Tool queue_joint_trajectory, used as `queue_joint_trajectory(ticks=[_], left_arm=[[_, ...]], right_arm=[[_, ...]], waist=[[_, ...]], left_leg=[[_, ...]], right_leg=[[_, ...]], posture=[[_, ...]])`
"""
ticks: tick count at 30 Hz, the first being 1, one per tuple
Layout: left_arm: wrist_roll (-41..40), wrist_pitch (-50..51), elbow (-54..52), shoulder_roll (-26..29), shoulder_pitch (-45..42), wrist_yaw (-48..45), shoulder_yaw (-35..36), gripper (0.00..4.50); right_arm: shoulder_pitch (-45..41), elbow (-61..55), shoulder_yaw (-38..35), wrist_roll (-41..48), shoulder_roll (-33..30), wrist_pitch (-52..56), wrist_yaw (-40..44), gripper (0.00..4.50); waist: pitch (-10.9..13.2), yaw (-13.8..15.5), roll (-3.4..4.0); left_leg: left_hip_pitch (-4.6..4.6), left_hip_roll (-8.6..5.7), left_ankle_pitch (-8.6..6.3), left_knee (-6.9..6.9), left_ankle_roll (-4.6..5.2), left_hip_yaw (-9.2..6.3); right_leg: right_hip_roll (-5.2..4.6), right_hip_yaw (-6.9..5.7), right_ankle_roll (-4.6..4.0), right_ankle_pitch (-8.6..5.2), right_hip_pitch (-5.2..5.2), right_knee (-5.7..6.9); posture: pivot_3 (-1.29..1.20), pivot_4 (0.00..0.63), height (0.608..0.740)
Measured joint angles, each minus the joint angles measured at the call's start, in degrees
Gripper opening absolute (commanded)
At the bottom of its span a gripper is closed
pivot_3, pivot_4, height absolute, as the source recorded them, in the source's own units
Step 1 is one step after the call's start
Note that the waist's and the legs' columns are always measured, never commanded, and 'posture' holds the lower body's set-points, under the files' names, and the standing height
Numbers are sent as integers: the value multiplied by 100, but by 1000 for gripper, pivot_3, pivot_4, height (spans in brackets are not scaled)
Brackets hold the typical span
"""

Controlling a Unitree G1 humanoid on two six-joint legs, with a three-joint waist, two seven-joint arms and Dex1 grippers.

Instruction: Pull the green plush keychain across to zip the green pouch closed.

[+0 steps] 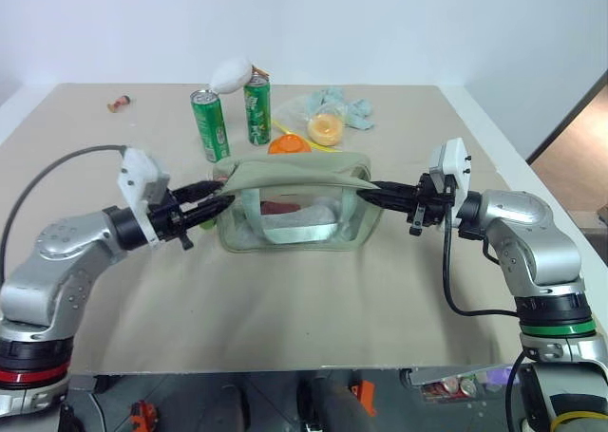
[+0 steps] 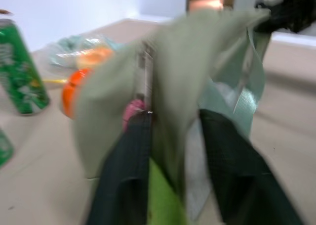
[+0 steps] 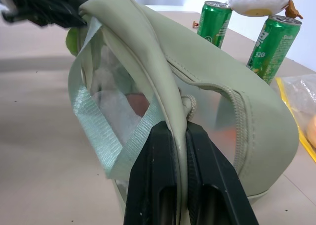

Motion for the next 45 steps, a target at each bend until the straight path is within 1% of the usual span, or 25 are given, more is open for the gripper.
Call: queue_joint_trajectory(ticks=[3, 5, 6, 8, 10, 12, 17, 21, 22, 24, 29, 31, 34, 35, 40, 45], left_arm=[[-382, 330, -204, 142, 100, 206, 433, 3747], [-497, 445, -373, 212, 280, 347, 713, 4423], [-526, 483, -444, 213, 369, 419, 806, 4423], [-537, 507, -732, 196, 840, 635, 990, 4423], [-500, 502, -912, 0, 1320, 841, 1060, 4423], [-421, 487, -970, -174, 1615, 1006, 1054, 4423], [-116, 218, -1014, -486, 1794, 1210, 784, 4423], [41, 53, -978, -547, 1792, 1219, 633, 4423], [79, -25, -924, -556, 1790, 1192, 623, 4039], [144, -126, -824, -570, 1777, 1171, 616, 3645], [396, -412, -548, -625, 1646, 1084, 403, 1949], [502, -533, -424, -643, 1578, 1038, 337, 1134], [584, -645, -268, -645, 1457, 967, 224, 231], [609, -660, -251, -645, 1439, 944, 201, 93], [775, -874, -20, -647, 1277, 863, 69, 93], [773, -975, 83, -639, 1160, 826, 138, 93]], right_arm=[[3, 0, 1, -13, 2, -9, 3, 0], [2, 3, 1, -17, 1, -11, 3, 0], [2, 4, 1, -19, 1, -11, 4, 0], [2, 5, 3, -19, 0, -11, 5, 0], [1, 6, 5, -23, 1, -11, 9, 0], [1, 6, 5, -26, 2, -10, 9, 0], [1, 8, 26, -46, 7, -10, 11, 0], [-11, 10, 35, -68, 15, -10, 16, 0], [-18, 13, 35, -72, 15, -10, 19, 0], [-42, 41, 36, -76, 15, -10, 22, 0], [-50, 67, 36, -90, 14, -11, 25, 0], [-50, 70, 36, -101, 12, -16, 32, 0], [-49, 71, 36, -115, 9, -40, 36, 0], [-48, 71, 36, -118, 9, -47, 37, 0], [-44, 85, 36, -123, 4, -85, 44, 0], [-42, 121, 36, -123, -2, -128, 51, 0]], waist=[[0, -5, 0], [0, -6, 0], [0, -1, 0], [0, -5, 0], [0, -3, 0], [-1, 5, -2], [-1, 27, -2], [-1, 27, -2], [-1, 27, -2], [-1, 27, -2], [-1, 28, -2], [-1, 26, -2], [-1, 31, -2], [-1, 31, -2], [-1, 30, -2], [-1, 30, -2]], left_leg=[[1, 0, 0, 1, -1, -2], [2, 0, 0, 0, -1, -4], [2, 0, 0, 1, -1, -4], [5, 0, 0, 0, -1, -5], [8, -2, 0, 0, -1, -4], [6, -2, 1, 5, -2, -4], [13, -5, 9, 5, 5, -2], [14, -8, 10, 3, 5, -2], [14, -8, 10, 2, 5, -2], [14, -8, 10, 1, 5, -2], [13, -8, 10, 2, 5, -1], [13, -8, 10, 2, 5, -2], [12, -10, 10, 2, 5, -1], [12, -10, 10, 2, 5, -1], [12, -7, 10, 2, 5, -1], [11, -5, 10, 3, 5, -1]], right_leg=[[-2, 4, 0, 0, 0, 0], [-5, 4, 1, 0, 0, 0], [-5, 4, 1, 0, 0, 0], [-9, 10, 1, 0, 1, 0], [-12, 12, 1, 0, 2, 0], [-10, 5, 3, 2, 5, 1], [-7, 7, 0, 13, 8, 1], [3, 8, -2, 14, 7, 1], [4, 7, -2, 13, 6, 1], [5, 7, -3, 12, 6, 1], [-2, 8, -2, 13, 7, 0], [-2, 12, -1, 14, 7, 0], [-2, 8, -1, 14, 7, 0], [-2, 8, -1, 14, 7, 0], [-1, 7, -1, 14, 7, 0], [-3, 7, 0, 14, 7, 1]], posture=[[0, 150, 740], [0, 150, 740], [0, 150, 740], [0, 150, 740], [0, 150, 740], [0, 150, 740], [0, 150, 740], [0, 150, 740], [0, 150, 740], [0, 150, 740], [0, 150, 740], [0, 150, 740], [0, 150, 740], [0, 150, 740], [0, 150, 740], [0, 150, 740]])
